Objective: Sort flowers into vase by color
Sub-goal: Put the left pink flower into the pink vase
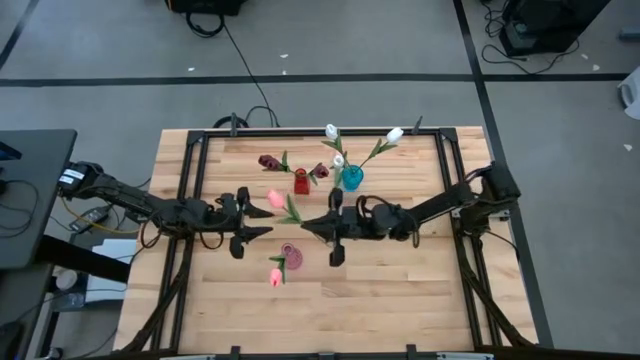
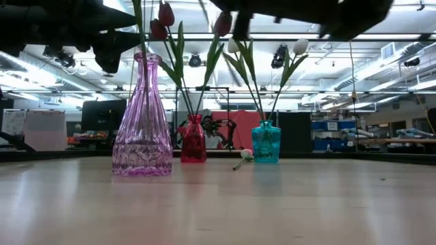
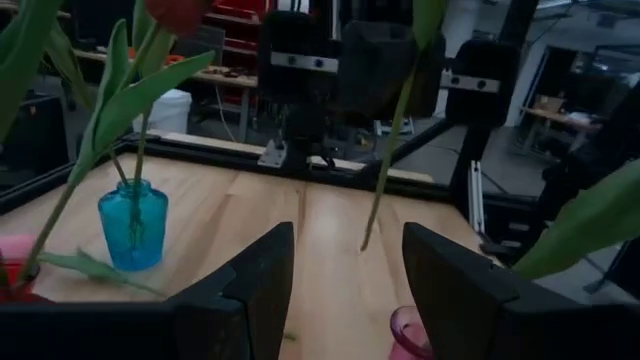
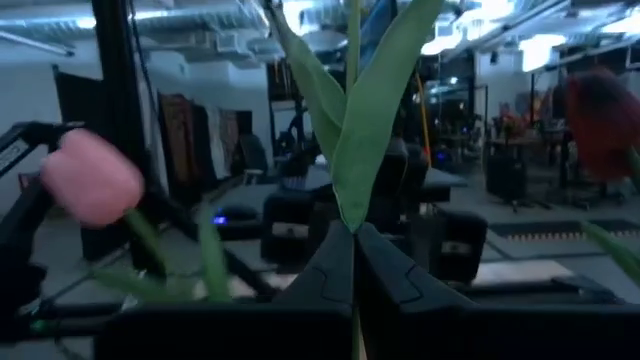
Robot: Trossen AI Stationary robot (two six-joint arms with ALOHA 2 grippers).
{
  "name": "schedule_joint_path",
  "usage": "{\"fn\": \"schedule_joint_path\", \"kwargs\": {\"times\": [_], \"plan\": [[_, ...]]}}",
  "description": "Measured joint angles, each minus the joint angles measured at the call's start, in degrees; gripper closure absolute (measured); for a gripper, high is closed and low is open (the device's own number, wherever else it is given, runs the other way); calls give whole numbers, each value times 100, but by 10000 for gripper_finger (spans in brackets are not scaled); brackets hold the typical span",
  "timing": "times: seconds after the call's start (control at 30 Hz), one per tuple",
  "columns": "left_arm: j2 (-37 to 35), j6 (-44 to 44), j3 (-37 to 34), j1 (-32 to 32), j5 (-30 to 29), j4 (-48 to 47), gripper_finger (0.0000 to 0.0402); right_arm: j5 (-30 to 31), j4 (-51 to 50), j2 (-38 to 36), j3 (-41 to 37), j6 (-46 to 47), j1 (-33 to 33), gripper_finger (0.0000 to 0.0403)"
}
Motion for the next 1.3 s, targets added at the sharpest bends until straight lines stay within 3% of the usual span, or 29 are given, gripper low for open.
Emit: {"fn": "schedule_joint_path", "kwargs": {"times": [0.5, 1.3], "plan": [[52, -325, 1, -4, 102, -459, 208, -1456, 414, 1354, 2093, -176, -353, 395], [52, -434, 1, -2, -19, -499, 208, -1368, 1254, 2002, 2190, 38, -307, 395]]}}
